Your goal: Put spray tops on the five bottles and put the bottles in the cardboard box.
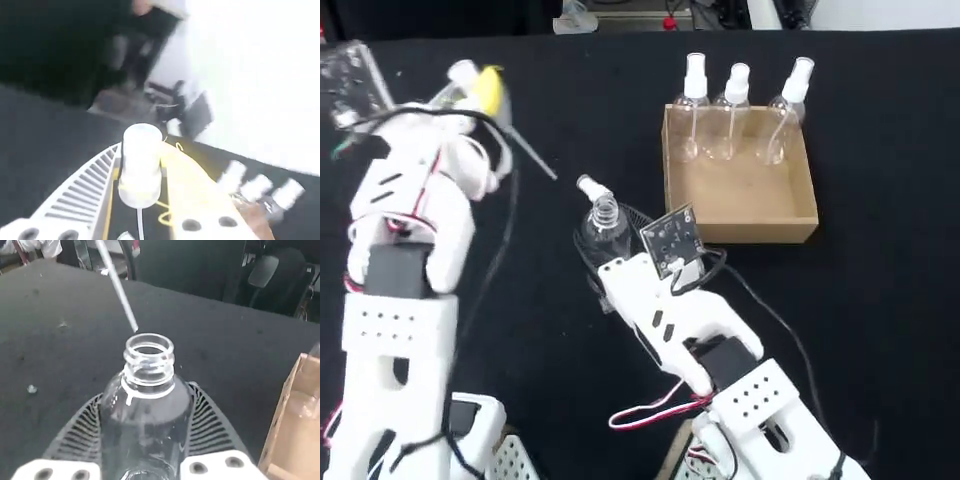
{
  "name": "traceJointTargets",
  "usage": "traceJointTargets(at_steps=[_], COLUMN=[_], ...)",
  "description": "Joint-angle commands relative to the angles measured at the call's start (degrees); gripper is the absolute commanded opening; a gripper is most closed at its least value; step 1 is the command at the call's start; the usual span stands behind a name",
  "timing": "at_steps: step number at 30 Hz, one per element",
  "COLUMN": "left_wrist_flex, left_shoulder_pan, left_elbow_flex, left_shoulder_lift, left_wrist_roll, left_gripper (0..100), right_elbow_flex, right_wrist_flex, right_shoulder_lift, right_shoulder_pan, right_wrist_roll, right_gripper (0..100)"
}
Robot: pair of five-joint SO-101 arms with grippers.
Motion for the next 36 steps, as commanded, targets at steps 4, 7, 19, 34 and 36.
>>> traceJointTargets(at_steps=[4,7,19,34,36], left_wrist_flex=[3.52,3.87,1.85,-1.85,-1.85], left_shoulder_pan=[7.34,7.87,17.89,19.12,19.12], left_elbow_flex=[-4.09,-3.74,0.92,2.68,2.59], left_shoulder_lift=[-8.26,-13.1,-17.93,-10.9,-10.99], left_wrist_roll=[-7.03,-6.86,-7.21,-12.66,-12.57], left_gripper=[3,3,3,3,3], right_elbow_flex=[0.4,0.4,1.01,1.1,1.19], right_wrist_flex=[-1.76,-1.76,-1.58,-1.67,-1.67], right_shoulder_lift=[-1.8,-1.8,-1.8,-1.8,-1.8], right_shoulder_pan=[-0.53,-0.53,-0.79,-0.62,-0.62], right_wrist_roll=[0.09,0.09,0.09,0.09,0.09], right_gripper=[1.1,1.1,1.1,1.1,1.1])
